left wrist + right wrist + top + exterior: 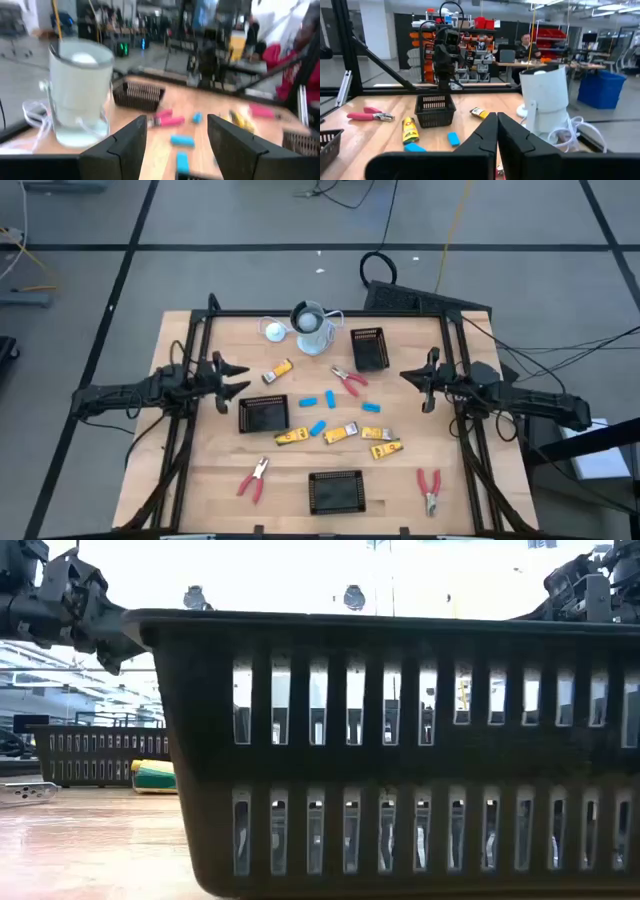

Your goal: Pick & Place School Supplies

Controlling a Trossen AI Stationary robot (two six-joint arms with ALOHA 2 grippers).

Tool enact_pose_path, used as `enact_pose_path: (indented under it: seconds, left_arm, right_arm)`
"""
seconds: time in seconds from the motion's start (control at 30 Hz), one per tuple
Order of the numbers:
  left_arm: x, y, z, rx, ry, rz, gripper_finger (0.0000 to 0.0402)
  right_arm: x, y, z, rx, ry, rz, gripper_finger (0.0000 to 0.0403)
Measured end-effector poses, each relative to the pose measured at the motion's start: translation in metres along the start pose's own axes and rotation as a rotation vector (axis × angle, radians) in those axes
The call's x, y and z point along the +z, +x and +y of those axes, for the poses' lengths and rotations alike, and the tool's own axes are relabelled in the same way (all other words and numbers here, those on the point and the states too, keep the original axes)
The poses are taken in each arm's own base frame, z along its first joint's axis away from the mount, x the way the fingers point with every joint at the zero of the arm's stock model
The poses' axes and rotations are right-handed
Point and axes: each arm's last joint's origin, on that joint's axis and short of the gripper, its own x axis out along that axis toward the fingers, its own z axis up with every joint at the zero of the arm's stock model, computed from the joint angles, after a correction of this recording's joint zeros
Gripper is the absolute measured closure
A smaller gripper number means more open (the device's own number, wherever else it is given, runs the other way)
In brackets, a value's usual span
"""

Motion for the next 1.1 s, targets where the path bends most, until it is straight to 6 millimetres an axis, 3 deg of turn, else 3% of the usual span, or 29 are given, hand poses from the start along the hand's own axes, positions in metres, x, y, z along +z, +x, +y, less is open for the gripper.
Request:
enact_pose_path:
  seconds: [0.27, 0.5, 0.73, 0.93, 1.1]
  left_arm:
    - [-0.005, 0.0, 0.0, -0.004, 0.053, 0.059, 0.019]
    - [-0.009, 0.004, 0.002, 0.047, 0.087, 0.098, 0.019]
    - [-0.012, 0.007, 0.002, 0.059, 0.106, 0.137, 0.019]
    - [-0.01, 0.007, 0.002, 0.057, 0.131, 0.121, 0.019]
    - [-0.011, 0.007, 0.002, 0.057, 0.129, 0.122, 0.019]
  right_arm:
    - [-0.012, 0.001, -0.002, -0.093, 0.184, 0.118, 0.0383]
    - [-0.022, 0.004, -0.006, -0.249, 0.182, 0.221, 0.0287]
    - [-0.022, 0.009, -0.008, -0.272, 0.134, 0.215, 0.0211]
    - [-0.015, 0.013, -0.008, -0.265, 0.118, 0.14, 0.0213]
    - [-0.016, 0.015, -0.006, -0.212, 0.098, 0.161, 0.0265]
